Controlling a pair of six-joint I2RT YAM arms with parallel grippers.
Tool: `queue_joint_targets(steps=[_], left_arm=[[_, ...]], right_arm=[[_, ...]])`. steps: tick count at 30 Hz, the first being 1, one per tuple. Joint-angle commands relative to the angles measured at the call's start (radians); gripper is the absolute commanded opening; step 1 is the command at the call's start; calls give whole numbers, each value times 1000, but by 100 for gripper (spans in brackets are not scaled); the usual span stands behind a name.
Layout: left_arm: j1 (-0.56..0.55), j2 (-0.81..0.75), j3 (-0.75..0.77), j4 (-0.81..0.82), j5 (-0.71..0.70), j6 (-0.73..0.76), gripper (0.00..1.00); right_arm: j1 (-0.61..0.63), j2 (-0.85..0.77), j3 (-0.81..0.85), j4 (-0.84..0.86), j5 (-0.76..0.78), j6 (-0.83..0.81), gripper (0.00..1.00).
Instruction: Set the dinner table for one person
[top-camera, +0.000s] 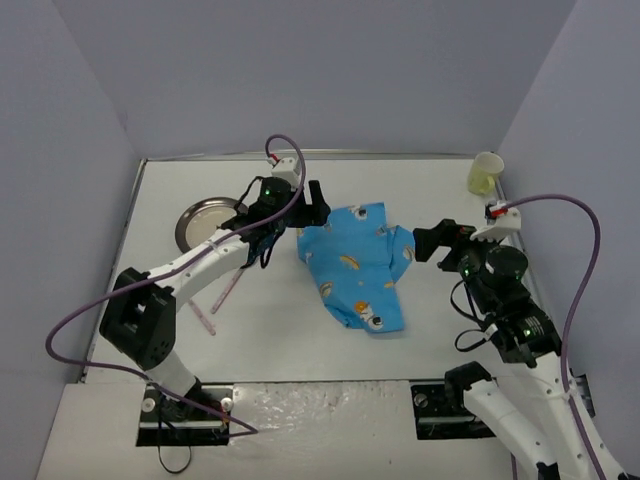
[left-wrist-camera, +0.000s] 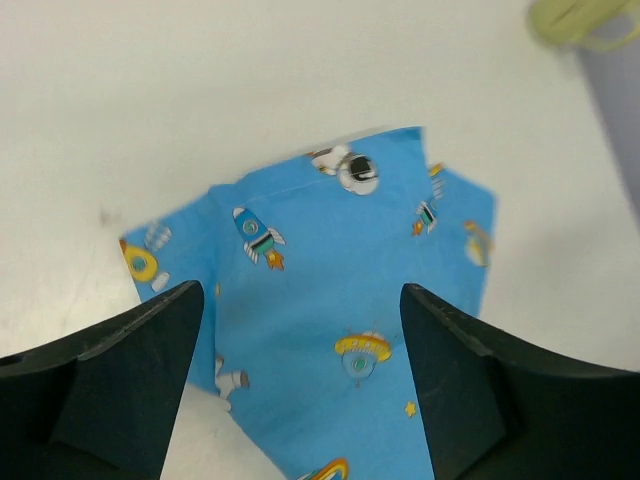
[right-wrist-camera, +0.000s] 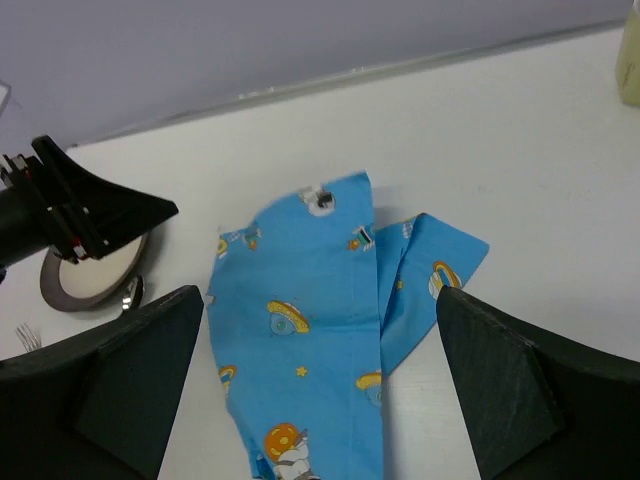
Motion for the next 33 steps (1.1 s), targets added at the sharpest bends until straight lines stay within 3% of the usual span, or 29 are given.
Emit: queue_joint_targets(steps=[1,7,15,24,33], left_arm=[[-8,-77,-91,-2,-25,-42,77],[-36,-211,-119,-198,-121,-42,78],[-182,-291,-194,-225,-136,-72,78],[-193,-440,-349,-269,-200,-95,78],[-192,-528,-388,-321,-253,-77,78]], right_arm=[[5,153,35,-23,-48,45,100],[5,338,6,-13,-21,140,98],[3,545,-41,9,-62,186,74],[25,619,-212,74,-146,266,70],[176,723,-243,103,-52,309,69]])
